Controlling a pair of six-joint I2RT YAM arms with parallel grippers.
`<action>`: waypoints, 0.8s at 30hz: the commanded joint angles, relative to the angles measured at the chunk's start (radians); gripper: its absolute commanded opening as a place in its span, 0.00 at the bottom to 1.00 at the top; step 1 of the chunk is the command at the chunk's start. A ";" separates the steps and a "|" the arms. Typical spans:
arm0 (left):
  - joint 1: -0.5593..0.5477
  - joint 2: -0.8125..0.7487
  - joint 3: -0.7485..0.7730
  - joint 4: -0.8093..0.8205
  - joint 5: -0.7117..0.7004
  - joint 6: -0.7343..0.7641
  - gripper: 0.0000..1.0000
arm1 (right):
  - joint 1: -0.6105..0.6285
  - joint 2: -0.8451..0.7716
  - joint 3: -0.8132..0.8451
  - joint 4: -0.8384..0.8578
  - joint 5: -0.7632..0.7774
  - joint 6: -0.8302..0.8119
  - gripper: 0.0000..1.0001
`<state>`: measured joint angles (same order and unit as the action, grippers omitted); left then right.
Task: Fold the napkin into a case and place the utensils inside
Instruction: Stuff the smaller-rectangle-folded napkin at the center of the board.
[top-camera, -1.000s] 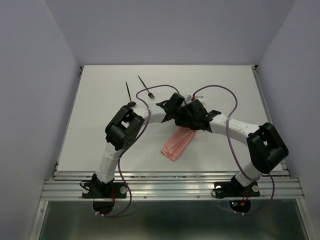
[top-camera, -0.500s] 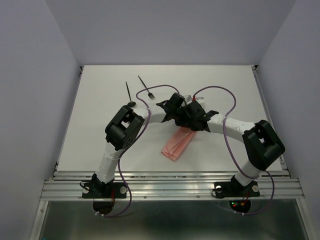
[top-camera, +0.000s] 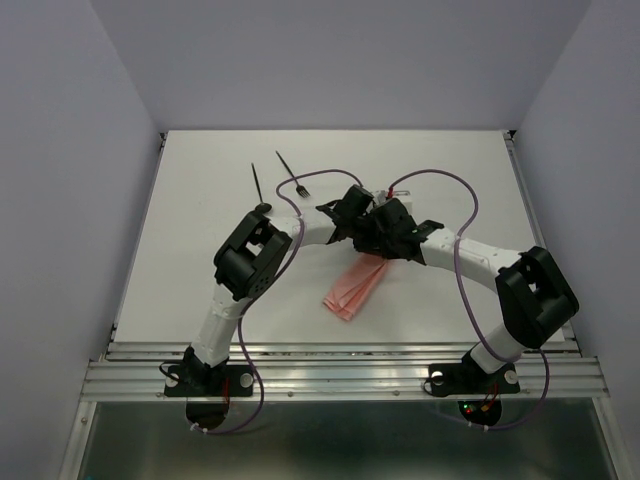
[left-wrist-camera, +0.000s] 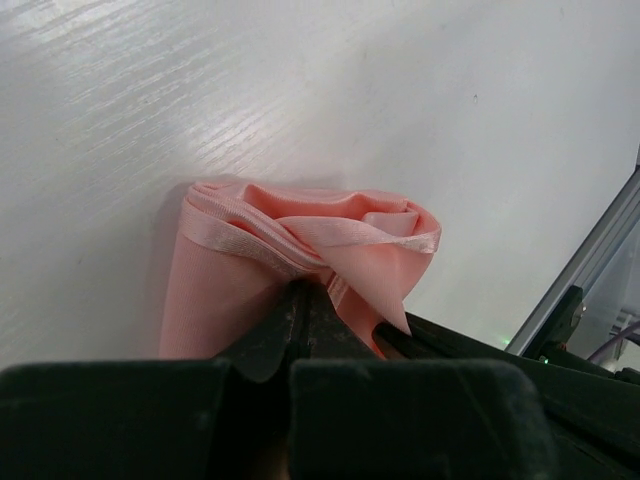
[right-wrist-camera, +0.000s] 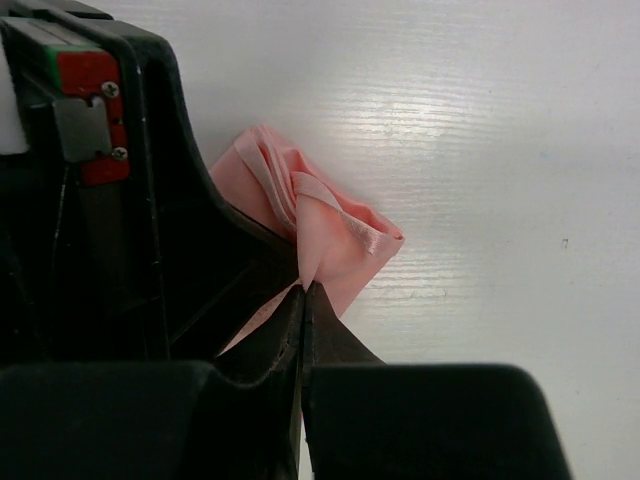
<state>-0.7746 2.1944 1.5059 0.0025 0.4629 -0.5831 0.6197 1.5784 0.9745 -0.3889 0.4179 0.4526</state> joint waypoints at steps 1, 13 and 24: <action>-0.012 0.016 0.050 -0.010 0.020 0.000 0.00 | 0.005 -0.021 0.015 0.041 -0.021 0.015 0.01; -0.011 0.013 0.056 0.025 0.056 -0.015 0.00 | 0.005 0.034 -0.022 0.091 -0.005 0.038 0.01; -0.011 -0.088 0.030 -0.070 -0.030 0.052 0.00 | 0.005 0.051 -0.039 0.122 -0.031 0.051 0.01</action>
<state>-0.7784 2.2066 1.5379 -0.0288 0.4591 -0.5739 0.6186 1.6188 0.9470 -0.3264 0.4026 0.4797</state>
